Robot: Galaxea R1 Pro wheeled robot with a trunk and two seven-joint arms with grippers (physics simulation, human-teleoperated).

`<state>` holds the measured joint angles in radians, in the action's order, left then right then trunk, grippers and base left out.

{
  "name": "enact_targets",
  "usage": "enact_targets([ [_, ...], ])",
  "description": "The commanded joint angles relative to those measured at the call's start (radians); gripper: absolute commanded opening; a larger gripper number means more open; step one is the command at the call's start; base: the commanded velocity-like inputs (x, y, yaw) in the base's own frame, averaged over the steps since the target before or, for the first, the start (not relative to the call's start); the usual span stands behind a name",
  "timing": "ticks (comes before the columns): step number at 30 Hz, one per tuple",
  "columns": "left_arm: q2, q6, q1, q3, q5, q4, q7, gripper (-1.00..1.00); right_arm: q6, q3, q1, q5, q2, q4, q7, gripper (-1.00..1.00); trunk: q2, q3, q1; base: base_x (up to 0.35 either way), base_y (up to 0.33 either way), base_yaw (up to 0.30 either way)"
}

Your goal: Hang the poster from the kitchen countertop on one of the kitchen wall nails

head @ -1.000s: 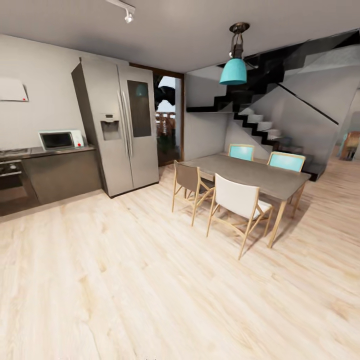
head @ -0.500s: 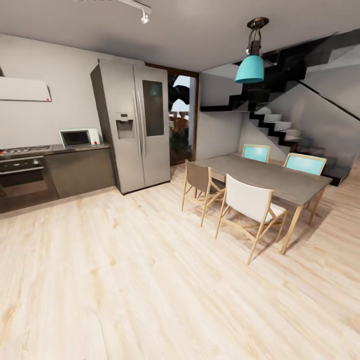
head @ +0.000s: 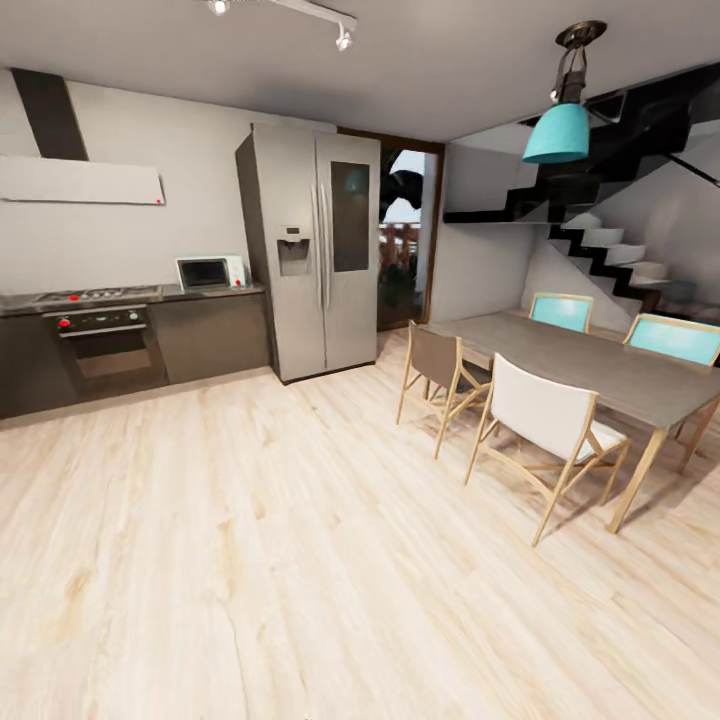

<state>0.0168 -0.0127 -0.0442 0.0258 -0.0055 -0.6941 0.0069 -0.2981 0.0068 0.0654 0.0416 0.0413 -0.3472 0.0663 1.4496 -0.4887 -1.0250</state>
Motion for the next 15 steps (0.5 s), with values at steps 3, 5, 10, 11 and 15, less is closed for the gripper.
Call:
enact_targets([
  [3, 0.0, -0.001, 0.0, 0.003, -0.001, -0.001, 0.001, 1.0, -0.003, 0.001, 0.001, 0.004, 0.0, 0.001, 0.004, 1.0, 0.0, -0.001, 0.0, 0.0, -0.001, 0.282],
  [5, 0.001, -0.001, 0.0, 0.003, 0.0, -0.001, 0.001, 1.0, -0.002, 0.001, 0.001, 0.004, 0.0, 0.001, 0.004, 1.0, 0.0, -0.001, 0.0, 0.0, 0.0, 0.282],
  [10, 0.001, -0.001, 0.0, 0.018, 0.001, -0.001, 0.0, 1.0, -0.001, 0.001, 0.001, 0.004, 0.0, 0.002, 0.004, 1.0, 0.0, -0.001, 0.0, 0.0, 0.0, 0.282],
  [11, 0.001, -0.001, 0.0, 0.02, 0.001, -0.001, 0.001, 1.0, -0.001, 0.001, 0.001, 0.004, 0.0, 0.002, 0.004, 1.0, 0.0, -0.001, 0.0, 0.0, 0.0, 0.282],
  [15, 0.001, -0.002, 0.0, 0.028, 0.001, -0.001, 0.001, 1.0, -0.001, 0.001, 0.001, 0.004, 0.0, 0.002, 0.004, 1.0, 0.0, -0.001, 0.0, 0.0, 0.0, 0.282],
])
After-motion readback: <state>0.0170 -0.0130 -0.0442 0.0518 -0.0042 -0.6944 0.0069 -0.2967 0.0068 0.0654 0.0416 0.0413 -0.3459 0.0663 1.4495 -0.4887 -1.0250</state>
